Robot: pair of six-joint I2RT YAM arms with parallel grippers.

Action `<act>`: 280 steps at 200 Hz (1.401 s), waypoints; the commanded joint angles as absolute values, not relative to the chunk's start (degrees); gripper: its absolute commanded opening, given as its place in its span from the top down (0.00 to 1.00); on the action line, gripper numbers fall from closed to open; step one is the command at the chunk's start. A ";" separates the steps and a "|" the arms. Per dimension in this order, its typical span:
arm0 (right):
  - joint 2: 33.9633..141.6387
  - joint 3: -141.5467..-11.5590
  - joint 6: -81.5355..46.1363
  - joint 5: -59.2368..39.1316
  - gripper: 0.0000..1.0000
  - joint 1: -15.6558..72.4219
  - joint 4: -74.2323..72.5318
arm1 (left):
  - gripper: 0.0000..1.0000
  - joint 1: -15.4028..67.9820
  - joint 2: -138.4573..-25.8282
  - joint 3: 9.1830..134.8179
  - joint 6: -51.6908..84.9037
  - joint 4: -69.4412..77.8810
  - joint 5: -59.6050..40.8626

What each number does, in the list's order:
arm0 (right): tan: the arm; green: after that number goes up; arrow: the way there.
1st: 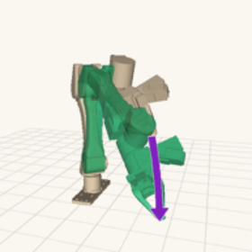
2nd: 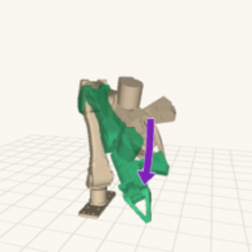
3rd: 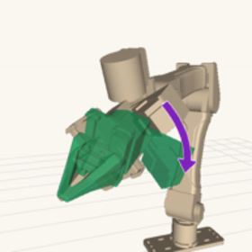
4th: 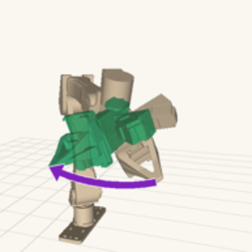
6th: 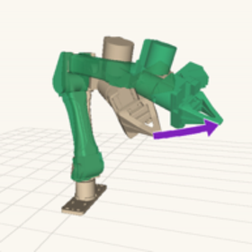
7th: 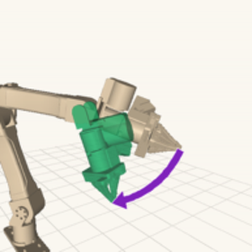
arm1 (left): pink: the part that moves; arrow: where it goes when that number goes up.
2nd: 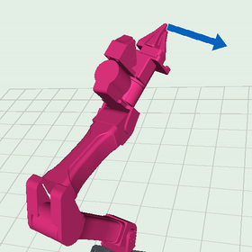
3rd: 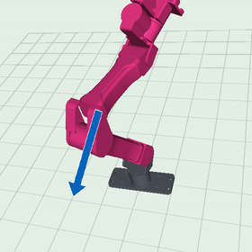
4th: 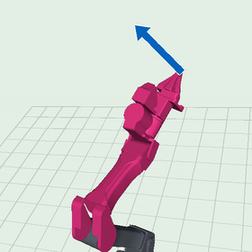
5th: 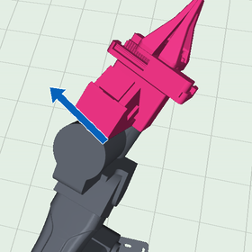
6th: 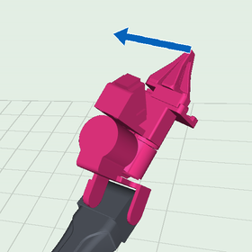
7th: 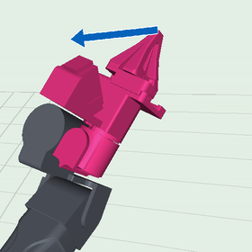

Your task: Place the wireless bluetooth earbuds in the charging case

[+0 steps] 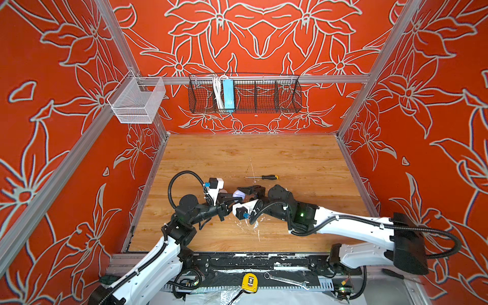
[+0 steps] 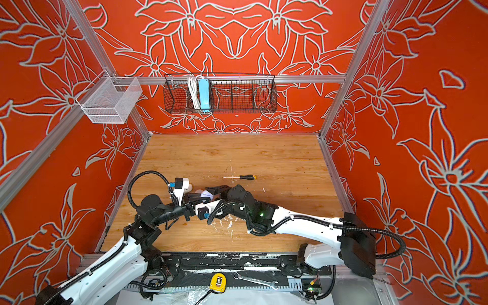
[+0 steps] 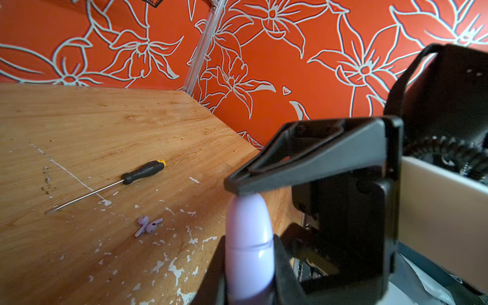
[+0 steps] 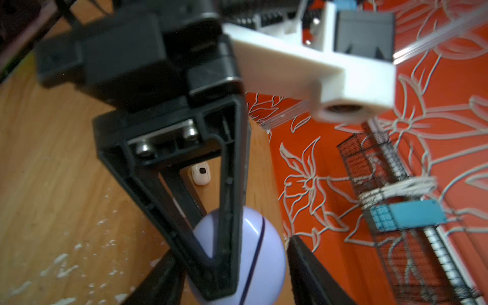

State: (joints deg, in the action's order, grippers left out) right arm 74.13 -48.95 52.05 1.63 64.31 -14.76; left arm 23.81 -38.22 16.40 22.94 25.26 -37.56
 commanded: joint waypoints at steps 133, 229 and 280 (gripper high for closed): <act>56.13 -43.99 11.15 7.20 0.09 56.40 -10.53 | 1.00 26.99 -51.53 14.64 14.61 50.15 -19.75; 56.19 -29.68 7.89 -23.02 0.24 50.54 -35.12 | 1.00 28.38 -55.50 14.54 2.09 49.64 -37.01; 58.04 -31.40 7.77 -21.18 0.29 50.54 -32.52 | 1.00 30.38 -52.30 17.22 0.81 42.60 -40.64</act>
